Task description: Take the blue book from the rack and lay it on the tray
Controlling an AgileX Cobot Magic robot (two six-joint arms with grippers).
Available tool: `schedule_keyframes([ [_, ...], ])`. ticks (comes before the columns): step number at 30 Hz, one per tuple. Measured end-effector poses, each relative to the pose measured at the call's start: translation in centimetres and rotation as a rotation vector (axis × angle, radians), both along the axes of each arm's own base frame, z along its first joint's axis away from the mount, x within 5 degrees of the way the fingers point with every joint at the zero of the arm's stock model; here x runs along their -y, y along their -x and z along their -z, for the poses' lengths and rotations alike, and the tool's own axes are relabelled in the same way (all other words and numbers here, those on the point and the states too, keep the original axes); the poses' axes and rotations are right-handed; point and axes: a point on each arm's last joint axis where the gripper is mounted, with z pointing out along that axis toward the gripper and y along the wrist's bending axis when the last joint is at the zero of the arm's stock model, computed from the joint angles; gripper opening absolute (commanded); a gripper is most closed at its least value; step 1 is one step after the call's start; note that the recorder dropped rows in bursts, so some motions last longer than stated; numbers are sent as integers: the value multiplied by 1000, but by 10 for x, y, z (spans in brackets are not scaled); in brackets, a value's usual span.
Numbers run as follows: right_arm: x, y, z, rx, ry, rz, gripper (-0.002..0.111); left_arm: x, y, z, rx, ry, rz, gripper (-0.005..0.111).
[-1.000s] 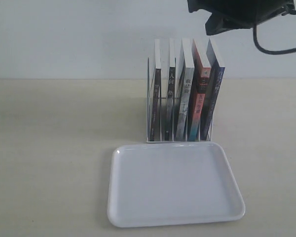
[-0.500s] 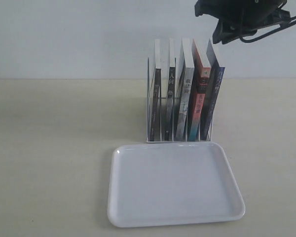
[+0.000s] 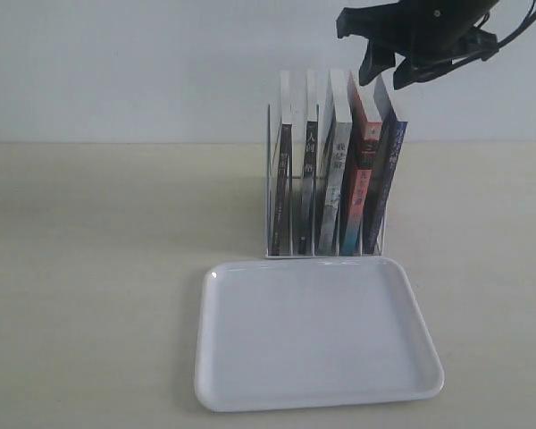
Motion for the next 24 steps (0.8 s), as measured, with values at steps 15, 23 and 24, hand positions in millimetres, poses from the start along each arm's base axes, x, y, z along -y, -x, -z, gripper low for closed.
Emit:
schedule_keyframes([
  [15,-5,-12,12,-29,-9,-5,44,0,0,0,0,0,0,5],
  [23,-7,-11,12,-43,-25,-11,44,0,0,0,0,0,0,5],
  [24,-7,-11,13,-45,-24,-12,44,0,0,0,0,0,0,5],
])
